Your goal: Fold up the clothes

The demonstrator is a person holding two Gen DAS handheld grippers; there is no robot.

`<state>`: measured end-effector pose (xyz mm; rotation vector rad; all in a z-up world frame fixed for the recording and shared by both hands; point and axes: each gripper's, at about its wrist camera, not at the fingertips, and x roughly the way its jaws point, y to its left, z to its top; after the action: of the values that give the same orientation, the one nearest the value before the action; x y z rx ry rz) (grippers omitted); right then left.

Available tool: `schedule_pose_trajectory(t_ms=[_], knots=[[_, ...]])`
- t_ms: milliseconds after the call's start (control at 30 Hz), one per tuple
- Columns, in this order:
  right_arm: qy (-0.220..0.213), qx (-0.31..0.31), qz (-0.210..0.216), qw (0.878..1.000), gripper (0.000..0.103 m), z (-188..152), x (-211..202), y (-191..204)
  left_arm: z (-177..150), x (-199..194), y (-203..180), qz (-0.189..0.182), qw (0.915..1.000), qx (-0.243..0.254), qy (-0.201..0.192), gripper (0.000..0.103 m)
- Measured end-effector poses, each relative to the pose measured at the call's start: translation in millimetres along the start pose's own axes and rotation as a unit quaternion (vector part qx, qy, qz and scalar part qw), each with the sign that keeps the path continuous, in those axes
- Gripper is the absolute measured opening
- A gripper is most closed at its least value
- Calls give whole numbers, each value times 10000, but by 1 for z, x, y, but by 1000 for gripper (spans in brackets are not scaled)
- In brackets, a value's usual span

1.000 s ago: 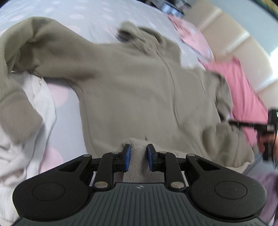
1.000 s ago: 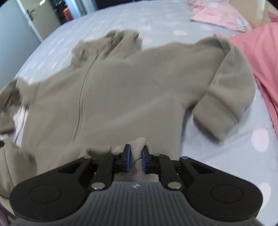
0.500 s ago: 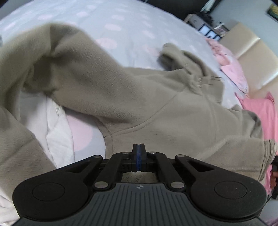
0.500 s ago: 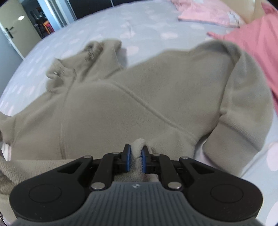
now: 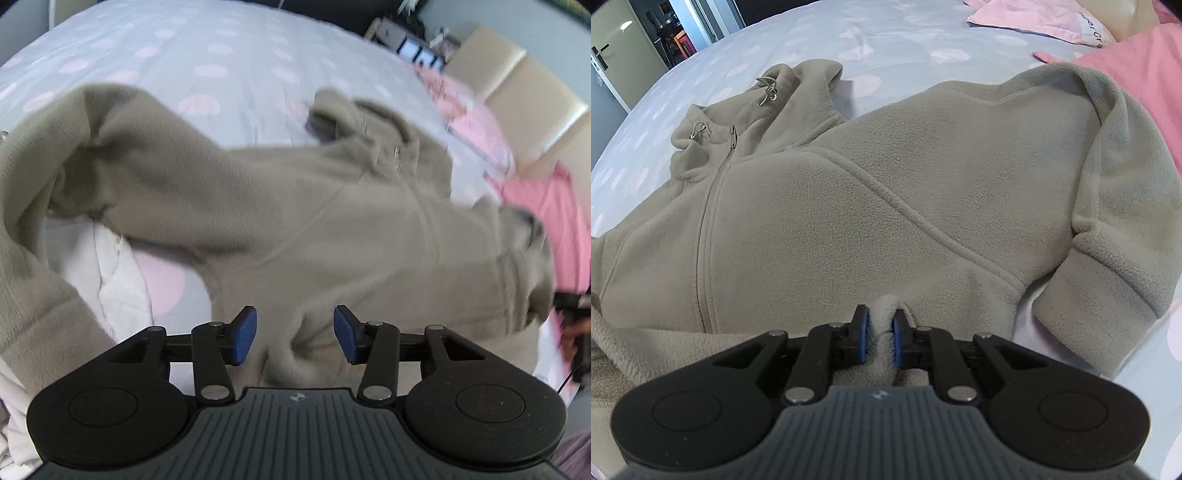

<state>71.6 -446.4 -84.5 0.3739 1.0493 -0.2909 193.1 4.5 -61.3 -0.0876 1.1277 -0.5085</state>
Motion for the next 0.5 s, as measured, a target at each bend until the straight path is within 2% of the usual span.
schedule_pose_trajectory(t_ms=[67,133,167,233,333,500], knots=[[-8,-5,0,10000,16,0,-1,0,-5,11,0,76,9998,32,164,42],[-24,-16,36,10000,18,0,-3,0,-9,21,3,205,9994,22,293,15],[-47,-16,70,10000,18,1,-4,0,-10,25,5,226,9992,2,330,11],[-124,-5,128,9998,19,2,-8,0,-11,27,6,256,9992,4,317,8],[-451,-95,91,9989,35,2,-23,-4,-10,23,6,320,9993,26,209,7],[-858,75,116,9962,38,0,-56,-27,-10,16,12,406,9991,-99,111,7]])
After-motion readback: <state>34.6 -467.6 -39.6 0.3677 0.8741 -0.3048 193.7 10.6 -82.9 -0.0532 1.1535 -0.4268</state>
